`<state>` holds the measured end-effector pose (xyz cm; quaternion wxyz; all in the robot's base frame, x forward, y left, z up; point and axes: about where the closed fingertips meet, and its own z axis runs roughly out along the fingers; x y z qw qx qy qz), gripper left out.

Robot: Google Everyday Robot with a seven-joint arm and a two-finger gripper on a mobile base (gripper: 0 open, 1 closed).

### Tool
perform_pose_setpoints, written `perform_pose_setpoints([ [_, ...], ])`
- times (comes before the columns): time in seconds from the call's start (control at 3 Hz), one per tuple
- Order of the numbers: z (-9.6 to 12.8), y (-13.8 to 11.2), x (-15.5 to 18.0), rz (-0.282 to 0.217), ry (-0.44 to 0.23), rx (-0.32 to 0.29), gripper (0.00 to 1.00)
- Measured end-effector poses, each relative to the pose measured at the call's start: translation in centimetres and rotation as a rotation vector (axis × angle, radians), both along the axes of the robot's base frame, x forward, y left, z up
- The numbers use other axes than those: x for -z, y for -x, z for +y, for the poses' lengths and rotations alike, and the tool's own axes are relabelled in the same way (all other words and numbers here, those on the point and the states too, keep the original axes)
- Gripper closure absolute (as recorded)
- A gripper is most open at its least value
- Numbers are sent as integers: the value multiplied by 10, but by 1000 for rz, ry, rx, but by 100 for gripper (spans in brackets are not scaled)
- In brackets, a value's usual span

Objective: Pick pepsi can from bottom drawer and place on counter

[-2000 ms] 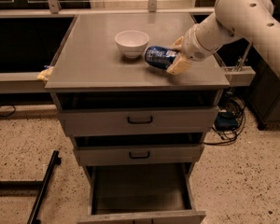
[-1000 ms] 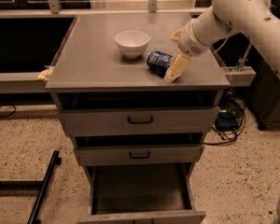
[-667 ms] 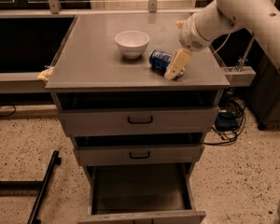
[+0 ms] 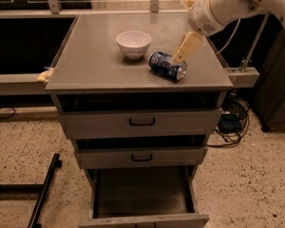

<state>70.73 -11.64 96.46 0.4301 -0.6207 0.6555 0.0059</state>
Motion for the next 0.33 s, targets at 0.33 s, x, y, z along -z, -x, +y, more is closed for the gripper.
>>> perform_pose_setpoints([
  [0.33,1,1,-3,-5,1,-2,0],
])
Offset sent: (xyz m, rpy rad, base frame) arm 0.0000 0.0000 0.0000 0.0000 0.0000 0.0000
